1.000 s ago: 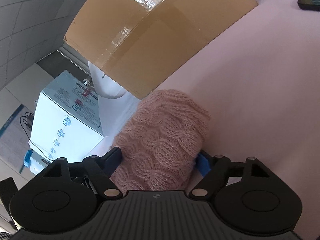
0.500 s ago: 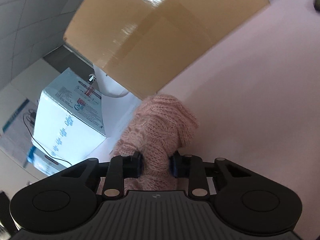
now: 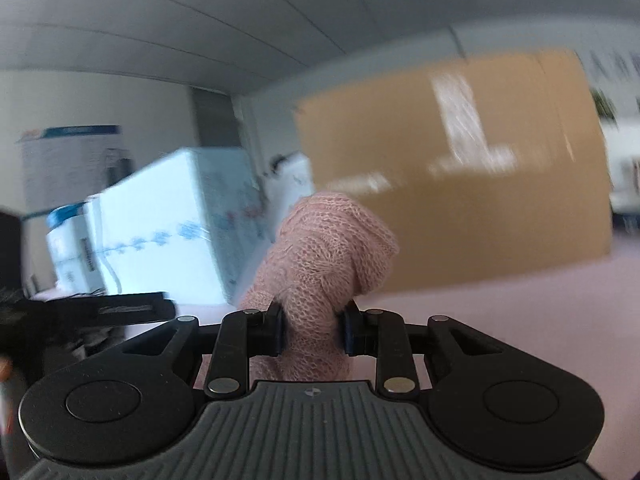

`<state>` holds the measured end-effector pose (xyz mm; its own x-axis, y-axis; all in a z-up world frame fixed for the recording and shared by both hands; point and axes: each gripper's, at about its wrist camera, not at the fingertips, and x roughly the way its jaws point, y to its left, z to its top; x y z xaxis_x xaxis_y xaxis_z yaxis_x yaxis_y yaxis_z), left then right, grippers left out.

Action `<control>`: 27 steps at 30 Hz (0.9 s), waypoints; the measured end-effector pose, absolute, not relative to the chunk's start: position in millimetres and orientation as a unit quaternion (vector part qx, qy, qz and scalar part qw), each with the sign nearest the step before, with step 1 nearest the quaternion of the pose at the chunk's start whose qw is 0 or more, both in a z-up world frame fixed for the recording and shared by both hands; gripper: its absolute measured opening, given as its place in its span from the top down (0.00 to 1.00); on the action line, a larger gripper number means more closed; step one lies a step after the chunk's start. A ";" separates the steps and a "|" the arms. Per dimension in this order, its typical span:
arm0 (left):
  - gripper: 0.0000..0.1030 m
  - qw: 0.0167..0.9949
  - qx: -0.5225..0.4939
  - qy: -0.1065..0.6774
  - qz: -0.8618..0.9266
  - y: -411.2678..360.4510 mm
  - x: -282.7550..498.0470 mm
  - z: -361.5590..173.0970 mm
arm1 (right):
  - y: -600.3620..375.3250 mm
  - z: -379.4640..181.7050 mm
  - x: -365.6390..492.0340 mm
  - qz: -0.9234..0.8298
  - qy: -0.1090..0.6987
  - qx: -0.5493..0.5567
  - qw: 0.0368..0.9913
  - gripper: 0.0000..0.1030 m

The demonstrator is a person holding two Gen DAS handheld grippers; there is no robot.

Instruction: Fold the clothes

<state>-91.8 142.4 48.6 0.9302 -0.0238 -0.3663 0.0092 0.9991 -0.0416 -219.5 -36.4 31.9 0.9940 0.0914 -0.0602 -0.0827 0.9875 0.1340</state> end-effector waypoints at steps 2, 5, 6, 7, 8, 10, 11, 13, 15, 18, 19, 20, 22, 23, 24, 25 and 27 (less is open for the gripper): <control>0.00 0.981 -0.017 0.194 -0.005 142.1 -88.8 47.4 | -31.0 33.9 -226.5 0.065 0.016 0.047 0.997 0.77; 0.00 0.975 -0.014 0.223 -0.003 140.1 -80.2 42.6 | -23.3 36.1 -233.9 0.100 0.004 0.028 0.995 0.77; 0.00 0.972 -0.016 0.235 -0.004 140.3 -76.5 40.4 | -21.1 36.3 -235.7 0.108 0.004 0.023 0.994 0.77; 0.00 0.967 -0.022 0.253 -0.008 141.5 -71.5 37.2 | -19.9 36.1 -236.3 0.114 0.007 0.021 0.993 0.77; 0.00 0.961 -0.033 0.275 -0.013 143.6 -65.4 33.2 | -19.7 35.9 -235.9 0.119 0.010 0.020 0.993 0.77; 0.00 0.946 -0.056 0.318 -0.022 148.0 -54.2 25.6 | -19.4 35.6 -235.0 0.127 0.017 0.017 0.992 0.77; 0.00 0.940 -0.066 0.333 -0.025 150.4 -50.2 22.7 | -18.8 35.2 -234.8 0.132 0.020 0.015 0.991 0.77; 0.00 0.937 -0.086 0.339 -0.019 157.5 -48.4 22.7 | -14.0 33.8 -235.0 0.147 0.031 -0.006 0.989 0.77; 0.00 0.939 -0.099 0.330 -0.008 164.1 -50.3 26.4 | -8.4 32.6 -236.4 0.160 0.036 -0.025 0.986 0.76; 0.00 0.958 -0.090 0.273 0.019 173.1 -62.5 42.7 | 0.2 34.5 -238.1 0.180 0.040 -0.044 0.982 0.76; 0.00 0.964 -0.087 0.250 0.031 177.2 -67.1 49.0 | 2.6 33.8 -238.4 0.183 0.042 -0.049 0.981 0.76; 0.00 0.969 -0.089 0.228 0.045 182.3 -72.3 54.8 | 5.6 33.7 -238.5 0.187 0.044 -0.056 0.980 0.76; 0.00 0.974 -0.098 0.193 0.064 194.8 -82.8 64.0 | 14.7 33.5 -237.9 0.208 0.051 -0.082 0.973 0.76; 0.00 0.976 -0.099 0.185 0.065 198.8 -85.8 66.0 | 15.9 33.6 -239.2 0.210 0.052 -0.085 0.973 0.76; 0.00 0.977 -0.101 0.176 0.065 202.8 -88.7 68.0 | 20.9 33.4 -240.2 0.222 0.054 -0.101 0.968 0.76; 0.00 0.978 -0.101 0.169 0.064 205.1 -91.3 69.5 | 23.8 33.0 -241.0 0.228 0.055 -0.110 0.966 0.76; 0.00 0.981 -0.100 0.154 0.058 206.6 -96.3 71.7 | 33.8 31.1 -241.1 0.246 0.057 -0.136 0.958 0.76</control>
